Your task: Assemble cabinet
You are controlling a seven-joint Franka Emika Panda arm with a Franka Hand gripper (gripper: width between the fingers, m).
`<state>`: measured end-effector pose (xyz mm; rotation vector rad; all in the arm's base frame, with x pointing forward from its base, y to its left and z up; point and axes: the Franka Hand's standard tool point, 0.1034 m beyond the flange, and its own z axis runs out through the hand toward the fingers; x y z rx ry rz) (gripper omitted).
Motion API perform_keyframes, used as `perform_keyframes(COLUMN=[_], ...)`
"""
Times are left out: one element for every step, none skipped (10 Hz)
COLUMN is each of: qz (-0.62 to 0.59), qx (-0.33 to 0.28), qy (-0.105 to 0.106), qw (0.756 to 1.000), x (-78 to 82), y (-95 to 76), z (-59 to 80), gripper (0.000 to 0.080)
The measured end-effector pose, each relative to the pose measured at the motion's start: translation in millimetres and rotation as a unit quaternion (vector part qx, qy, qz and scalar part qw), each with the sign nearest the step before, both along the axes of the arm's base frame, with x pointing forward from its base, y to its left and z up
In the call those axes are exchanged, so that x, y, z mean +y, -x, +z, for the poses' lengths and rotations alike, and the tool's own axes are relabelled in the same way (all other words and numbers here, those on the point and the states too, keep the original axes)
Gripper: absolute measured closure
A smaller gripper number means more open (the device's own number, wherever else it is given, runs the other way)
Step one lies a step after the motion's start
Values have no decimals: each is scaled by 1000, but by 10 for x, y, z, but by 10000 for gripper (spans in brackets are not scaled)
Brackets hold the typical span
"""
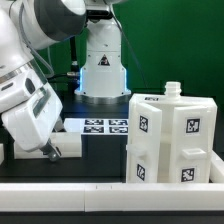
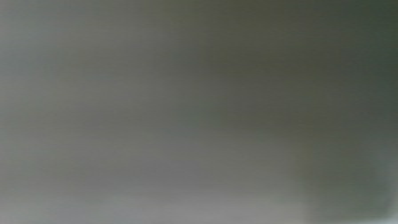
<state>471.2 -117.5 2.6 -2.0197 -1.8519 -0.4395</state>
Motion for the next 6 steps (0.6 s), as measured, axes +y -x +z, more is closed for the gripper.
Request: perform_keyframes(qz=[0, 1, 1, 1, 1, 1], qx=[-1, -1, -1, -1, -1, -4], qy=[0, 0, 0, 0, 0, 1], qw=[1000, 1000, 1000, 1000, 1000, 1000], x=[0, 2, 2, 2, 3, -17], y=[-5, -5, -5, -5, -5, -7], z=[4, 4, 4, 4, 4, 4], gripper=[241, 239, 239, 239, 239, 239])
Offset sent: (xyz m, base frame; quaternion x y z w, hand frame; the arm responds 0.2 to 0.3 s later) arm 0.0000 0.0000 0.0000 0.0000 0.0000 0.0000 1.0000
